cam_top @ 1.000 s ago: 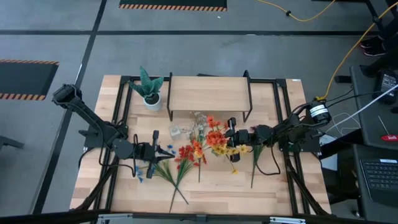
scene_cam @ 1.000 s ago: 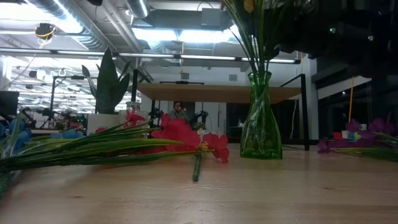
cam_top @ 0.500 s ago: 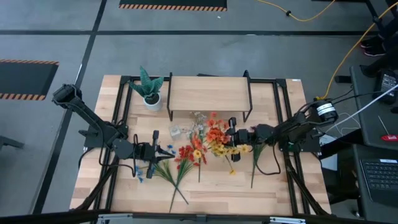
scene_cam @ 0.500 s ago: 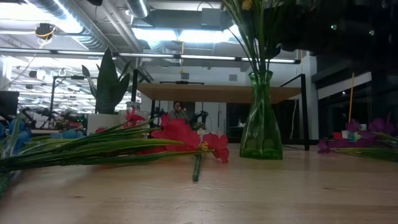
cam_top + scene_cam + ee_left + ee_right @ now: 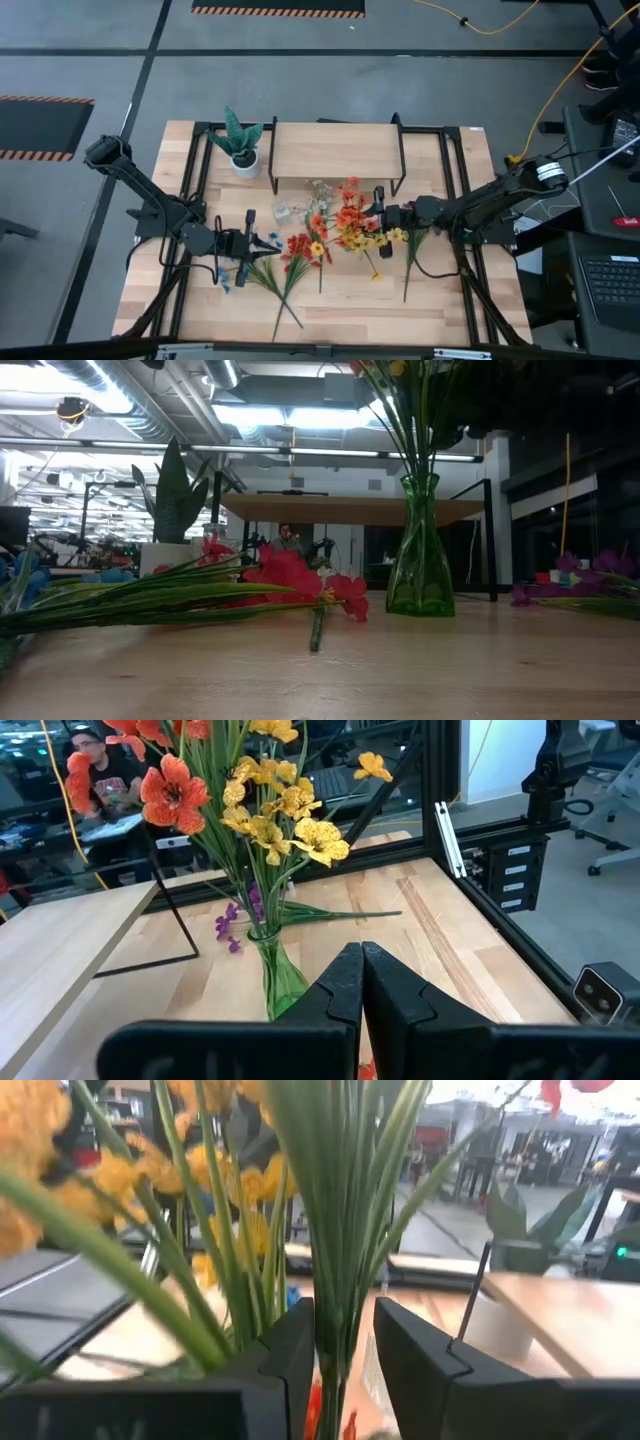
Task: Pick and place flowers into a vace then onto a shelf
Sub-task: Put the orange flowers into the green vase
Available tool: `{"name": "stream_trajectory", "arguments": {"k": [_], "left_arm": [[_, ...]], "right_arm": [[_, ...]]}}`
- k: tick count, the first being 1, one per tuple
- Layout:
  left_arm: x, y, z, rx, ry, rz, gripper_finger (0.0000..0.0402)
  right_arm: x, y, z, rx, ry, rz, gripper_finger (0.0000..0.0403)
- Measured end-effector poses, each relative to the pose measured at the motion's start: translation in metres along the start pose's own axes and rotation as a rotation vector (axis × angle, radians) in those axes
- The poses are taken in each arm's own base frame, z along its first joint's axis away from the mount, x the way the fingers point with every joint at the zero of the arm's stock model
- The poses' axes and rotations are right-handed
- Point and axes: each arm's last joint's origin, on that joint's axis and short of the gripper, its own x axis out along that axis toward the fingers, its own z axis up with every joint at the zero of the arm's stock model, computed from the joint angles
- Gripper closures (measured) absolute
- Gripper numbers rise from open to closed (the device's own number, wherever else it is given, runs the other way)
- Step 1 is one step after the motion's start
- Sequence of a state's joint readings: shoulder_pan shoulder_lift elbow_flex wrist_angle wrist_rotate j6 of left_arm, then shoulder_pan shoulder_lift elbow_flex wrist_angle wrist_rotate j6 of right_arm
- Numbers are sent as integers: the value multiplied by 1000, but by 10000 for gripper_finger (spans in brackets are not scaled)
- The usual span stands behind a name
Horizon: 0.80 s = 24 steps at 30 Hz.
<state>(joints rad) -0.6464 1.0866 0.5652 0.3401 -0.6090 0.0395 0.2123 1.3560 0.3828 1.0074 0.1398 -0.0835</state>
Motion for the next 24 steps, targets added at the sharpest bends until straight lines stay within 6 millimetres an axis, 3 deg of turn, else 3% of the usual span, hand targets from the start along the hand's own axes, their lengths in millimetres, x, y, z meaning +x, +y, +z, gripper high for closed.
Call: {"name": "stream_trajectory", "arguments": {"k": [6,24], "left_arm": [[0,0,0,0,0,0,398],[0,0,0,0,0,0,398]], "right_arm": [[-3,0,-5,-6,93,8,292],[-3,0,0,54,39,5,292]]}}
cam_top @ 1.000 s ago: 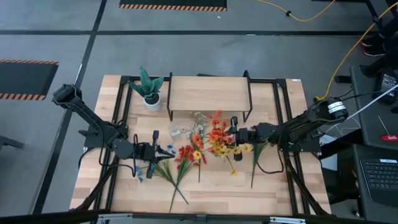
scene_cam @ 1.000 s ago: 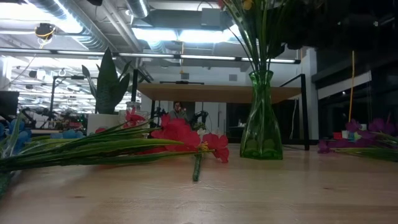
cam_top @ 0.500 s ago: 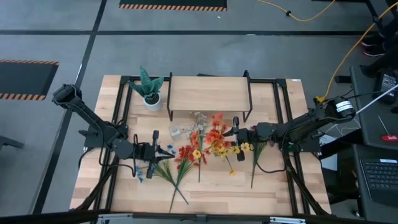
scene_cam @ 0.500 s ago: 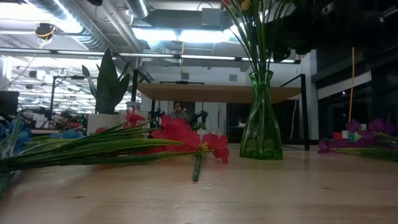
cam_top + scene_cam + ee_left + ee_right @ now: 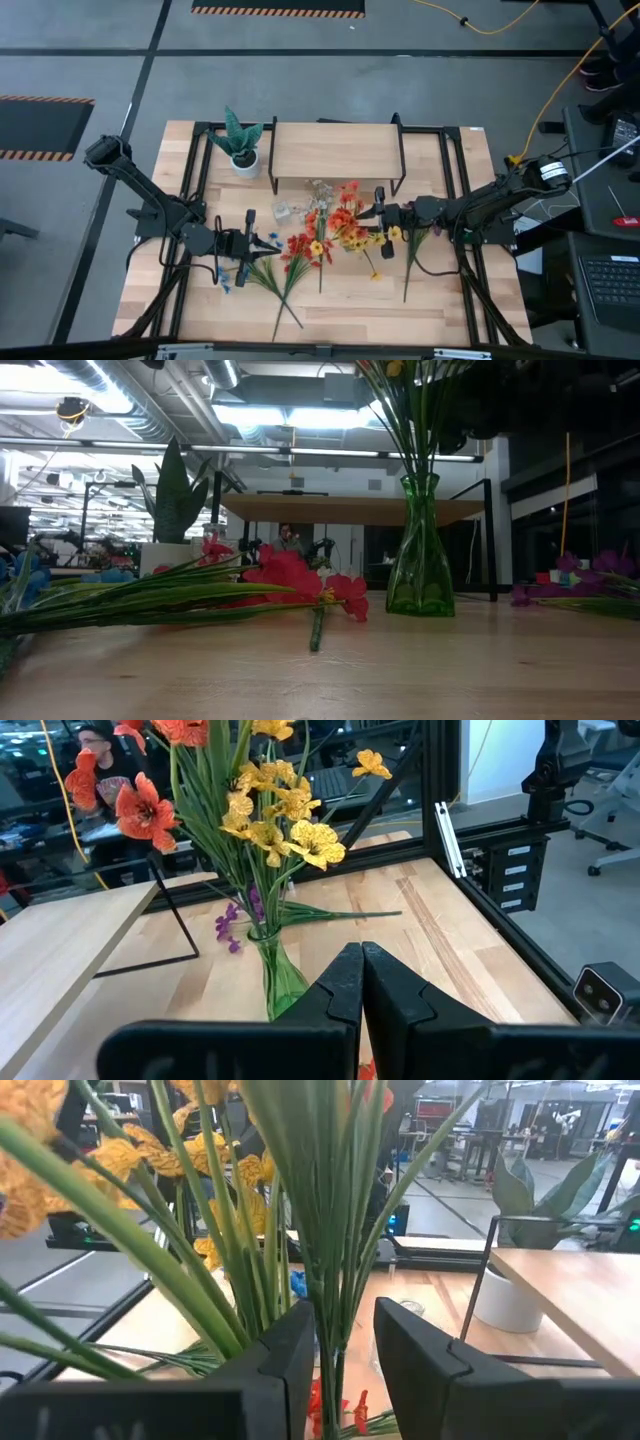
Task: Pick and place flowers into a vace then onto a shelf
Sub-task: Put the orange flowers into the green vase
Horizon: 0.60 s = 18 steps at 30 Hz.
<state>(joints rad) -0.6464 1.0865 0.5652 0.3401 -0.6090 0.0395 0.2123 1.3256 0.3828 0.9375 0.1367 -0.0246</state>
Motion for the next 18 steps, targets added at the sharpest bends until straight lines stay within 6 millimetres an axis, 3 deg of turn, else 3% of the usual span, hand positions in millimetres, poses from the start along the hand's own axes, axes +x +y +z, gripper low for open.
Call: {"name": "stream_trajectory", "arguments": {"k": [13,18], "left_arm": [[0,0,0,0,0,0,398],[0,0,0,0,0,0,398]], "right_arm": [[0,1,-2,21,28,56,294],[1,-5,-5,42,56,33,322]]}}
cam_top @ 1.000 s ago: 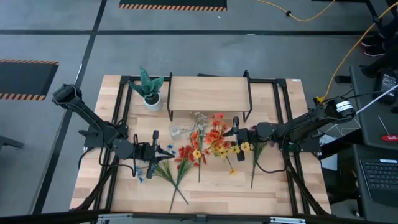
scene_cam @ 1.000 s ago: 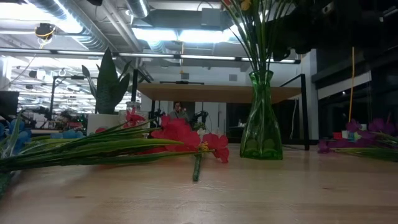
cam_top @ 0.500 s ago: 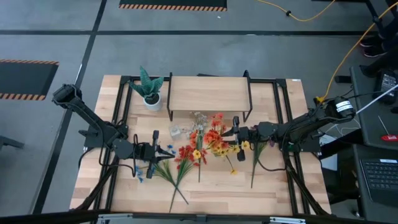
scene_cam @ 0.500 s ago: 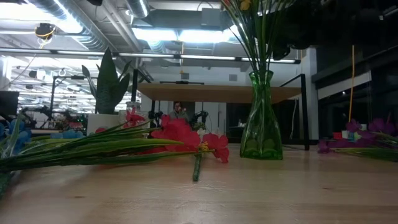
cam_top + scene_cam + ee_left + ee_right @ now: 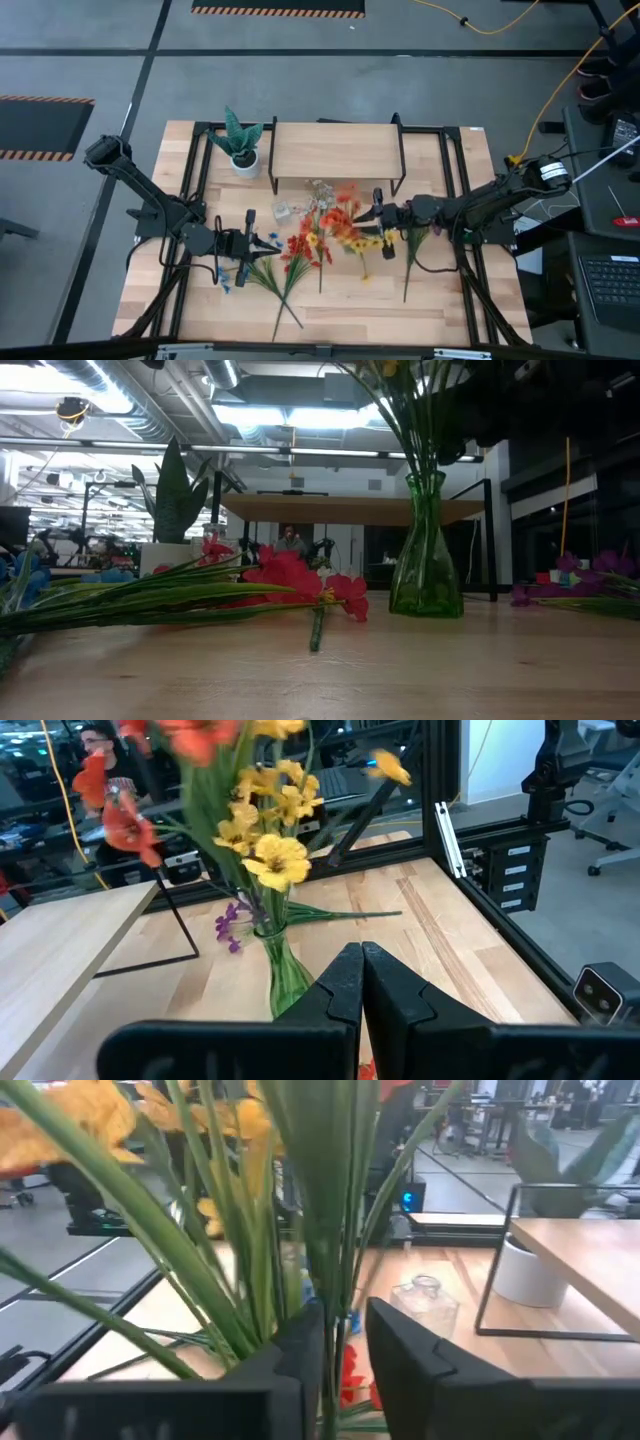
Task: Pick and place flowers into a vace then onto a shelf
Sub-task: Put the orange flowers into the green vase, then put the purple flowers into the green vase
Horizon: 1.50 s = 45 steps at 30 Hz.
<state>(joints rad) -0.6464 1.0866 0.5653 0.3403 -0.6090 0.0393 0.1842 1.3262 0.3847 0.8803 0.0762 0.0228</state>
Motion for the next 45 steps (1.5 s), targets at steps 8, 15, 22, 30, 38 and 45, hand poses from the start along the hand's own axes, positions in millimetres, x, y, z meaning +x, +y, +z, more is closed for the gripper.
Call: {"name": "stream_trajectory", "arguments": {"k": [8,15,22,30,38,45], "left_arm": [[0,0,0,0,0,0,398],[0,0,0,0,0,0,398],[0,0,0,0,0,0,398],[0,0,0,0,0,0,398],[0,0,0,-1,-1,0,398],[0,0,0,0,0,0,398]], "right_arm": [[0,-6,0,3,3,-26,394],[0,-6,0,1,3,-23,400],[0,-6,0,1,3,-24,373],[0,-4,-2,-7,26,5,348],[-11,-5,1,-56,110,-10,339],[-29,-6,20,-23,77,-11,338]]}}
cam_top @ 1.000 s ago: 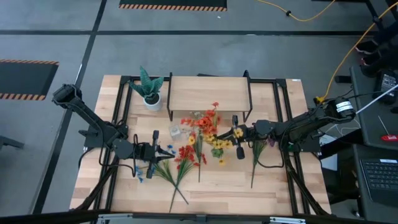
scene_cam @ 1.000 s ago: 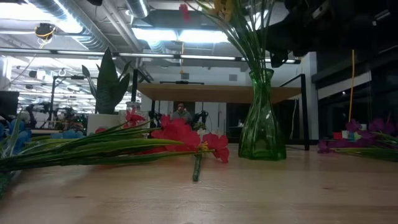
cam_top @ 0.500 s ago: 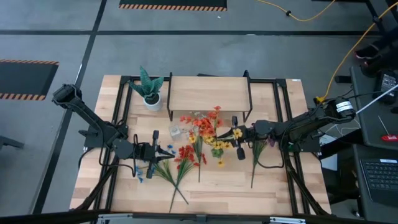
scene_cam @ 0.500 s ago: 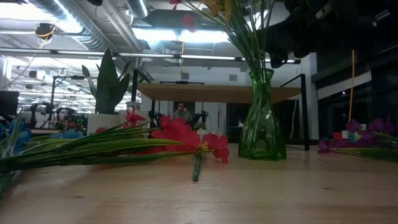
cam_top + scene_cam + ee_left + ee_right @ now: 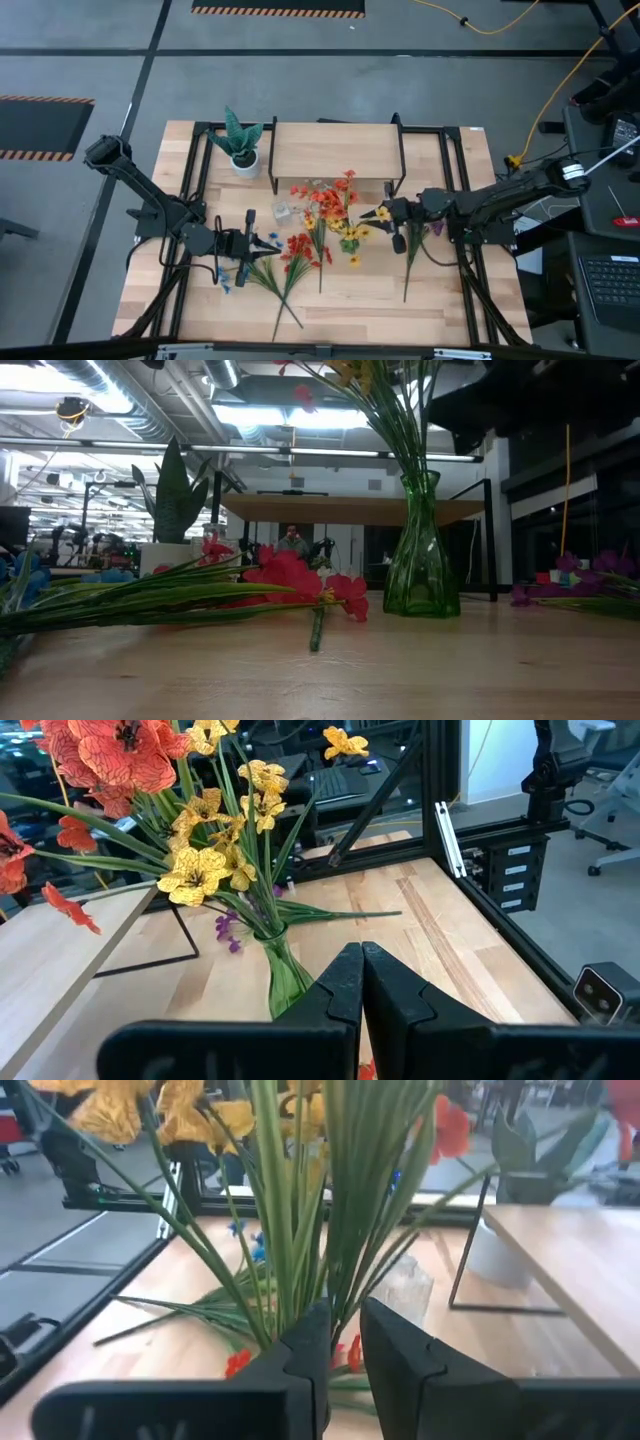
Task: Pick and place flowers into a vace then onto a shelf
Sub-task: Put the purple flowers into the green vase
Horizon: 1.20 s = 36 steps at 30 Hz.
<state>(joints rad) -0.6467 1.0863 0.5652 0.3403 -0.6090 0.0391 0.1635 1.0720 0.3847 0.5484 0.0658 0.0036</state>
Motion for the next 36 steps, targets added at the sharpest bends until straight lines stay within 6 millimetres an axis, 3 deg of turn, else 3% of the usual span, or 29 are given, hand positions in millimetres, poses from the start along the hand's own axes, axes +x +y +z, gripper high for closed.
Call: {"name": "stream_trajectory", "arguments": {"k": [8,15,18,24,31,36], "left_arm": [[0,0,0,0,0,-3,398],[0,0,0,0,-1,-3,398],[0,0,0,-1,-1,-4,398],[0,0,0,0,-1,-4,398],[0,0,0,6,-1,-6,398],[0,0,0,75,-3,-5,398]], "right_arm": [[-12,-1,5,111,107,-11,341],[-10,4,29,145,343,-123,392],[-13,11,38,205,453,-192,395],[-17,34,42,346,645,-256,400],[-23,71,35,527,900,-383,400],[-27,99,30,609,989,-462,401]]}}
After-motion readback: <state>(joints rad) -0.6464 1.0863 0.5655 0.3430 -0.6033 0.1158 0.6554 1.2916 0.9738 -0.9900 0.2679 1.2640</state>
